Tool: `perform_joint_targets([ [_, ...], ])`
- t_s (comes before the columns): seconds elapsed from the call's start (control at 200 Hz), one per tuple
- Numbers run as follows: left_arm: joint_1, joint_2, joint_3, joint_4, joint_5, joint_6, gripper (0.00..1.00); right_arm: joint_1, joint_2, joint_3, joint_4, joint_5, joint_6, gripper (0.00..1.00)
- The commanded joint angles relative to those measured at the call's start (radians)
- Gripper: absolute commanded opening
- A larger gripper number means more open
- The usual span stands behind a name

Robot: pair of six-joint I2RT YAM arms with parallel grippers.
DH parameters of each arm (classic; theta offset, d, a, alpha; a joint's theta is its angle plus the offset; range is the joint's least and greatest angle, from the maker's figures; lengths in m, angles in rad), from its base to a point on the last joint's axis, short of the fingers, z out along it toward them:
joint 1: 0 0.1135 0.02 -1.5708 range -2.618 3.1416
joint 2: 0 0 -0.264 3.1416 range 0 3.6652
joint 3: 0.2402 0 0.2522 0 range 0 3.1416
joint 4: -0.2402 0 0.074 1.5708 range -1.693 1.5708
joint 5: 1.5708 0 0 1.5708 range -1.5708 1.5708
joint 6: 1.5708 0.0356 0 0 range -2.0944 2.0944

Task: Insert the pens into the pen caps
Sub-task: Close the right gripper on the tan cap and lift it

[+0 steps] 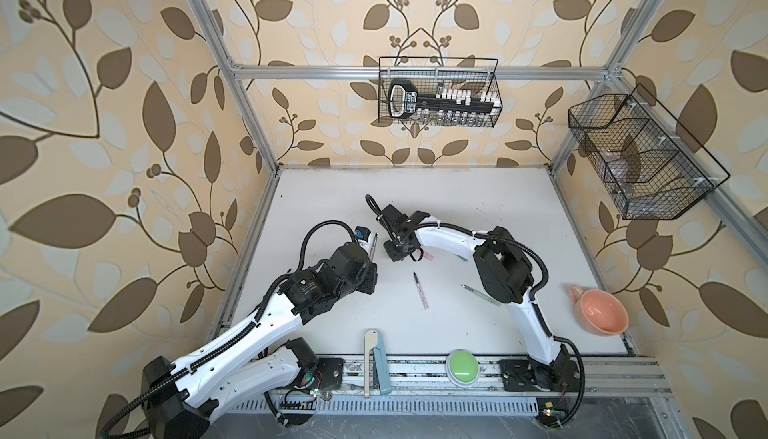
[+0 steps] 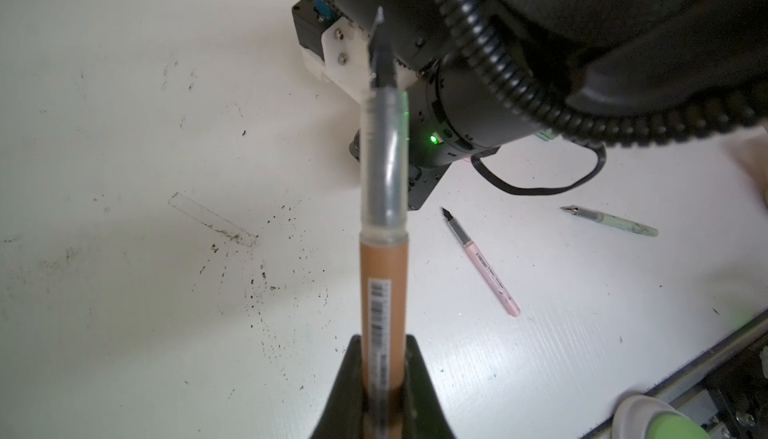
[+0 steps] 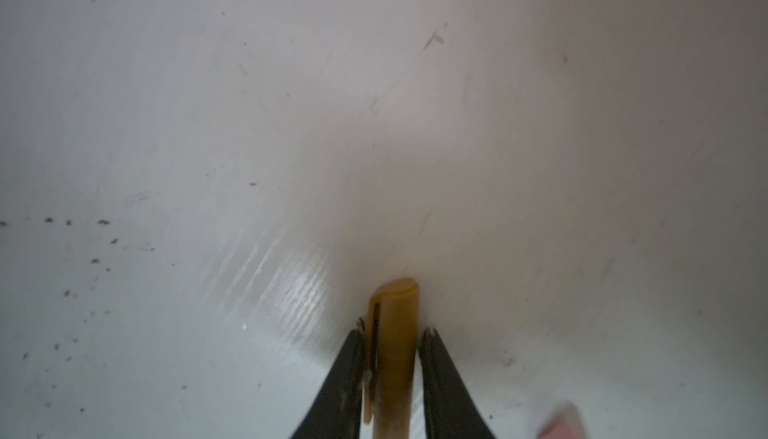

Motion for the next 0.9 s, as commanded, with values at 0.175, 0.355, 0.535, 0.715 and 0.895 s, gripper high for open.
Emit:
perform_joint_targets([
  [0.175, -0.008, 0.016, -0.002, 0.030, 0.063, 0.031, 0.00, -0.060, -0.110, -0.116, 0.008, -0.085, -0.011, 0.25],
  [0.355, -0.009, 0.063, -0.002, 0.053, 0.114, 0.044, 0.00, -0.101, -0.187, -0.202, 0.071, -0.159, 0.000, 0.25],
  [0.535, -0.009, 0.091, -0.019, 0.101, 0.166, 0.058, 0.00, -0.139, -0.268, -0.306, 0.155, -0.231, 0.018, 0.25],
  [0.715, -0.009, 0.074, -0.038, 0.131, 0.187, 0.073, 0.00, -0.091, -0.259, -0.277, 0.099, -0.117, -0.081, 0.34],
  [0.895, -0.009, 0.045, -0.049, 0.129, 0.182, 0.065, 0.00, -0.082, -0.162, -0.176, 0.039, -0.135, -0.143, 0.32],
])
